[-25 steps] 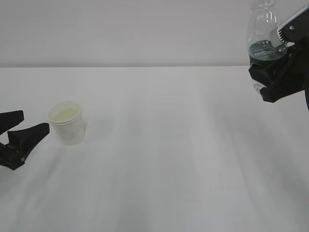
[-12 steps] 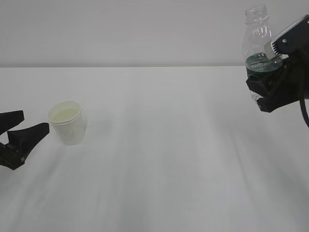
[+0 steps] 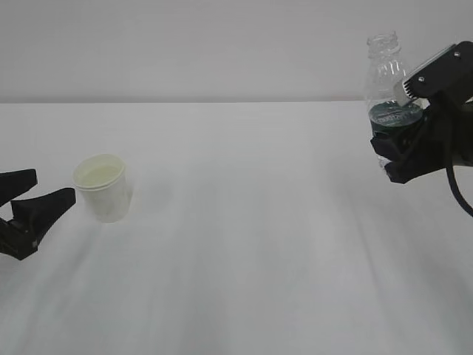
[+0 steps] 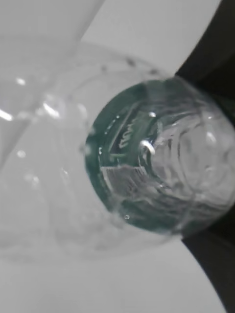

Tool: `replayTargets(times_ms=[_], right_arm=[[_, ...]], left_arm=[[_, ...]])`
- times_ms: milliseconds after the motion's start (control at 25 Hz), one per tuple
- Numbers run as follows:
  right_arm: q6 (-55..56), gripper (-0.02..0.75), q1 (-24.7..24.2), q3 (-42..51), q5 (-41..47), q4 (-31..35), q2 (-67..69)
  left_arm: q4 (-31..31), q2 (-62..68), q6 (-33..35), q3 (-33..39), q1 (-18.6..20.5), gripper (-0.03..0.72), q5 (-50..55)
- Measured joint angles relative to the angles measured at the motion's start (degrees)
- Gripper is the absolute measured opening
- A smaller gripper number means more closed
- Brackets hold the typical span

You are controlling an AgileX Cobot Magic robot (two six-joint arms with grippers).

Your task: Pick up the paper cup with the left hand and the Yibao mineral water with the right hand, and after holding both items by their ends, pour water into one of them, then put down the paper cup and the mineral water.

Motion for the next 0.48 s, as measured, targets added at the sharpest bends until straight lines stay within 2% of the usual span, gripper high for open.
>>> replayTargets(times_ms=[480], right_arm=[[-0.42, 0.411, 0.00, 1.97, -4.93, 1.93, 3.99]], left_arm=[[0.11, -0.10, 0.00, 0.00, 0.00, 0.539, 0.00]])
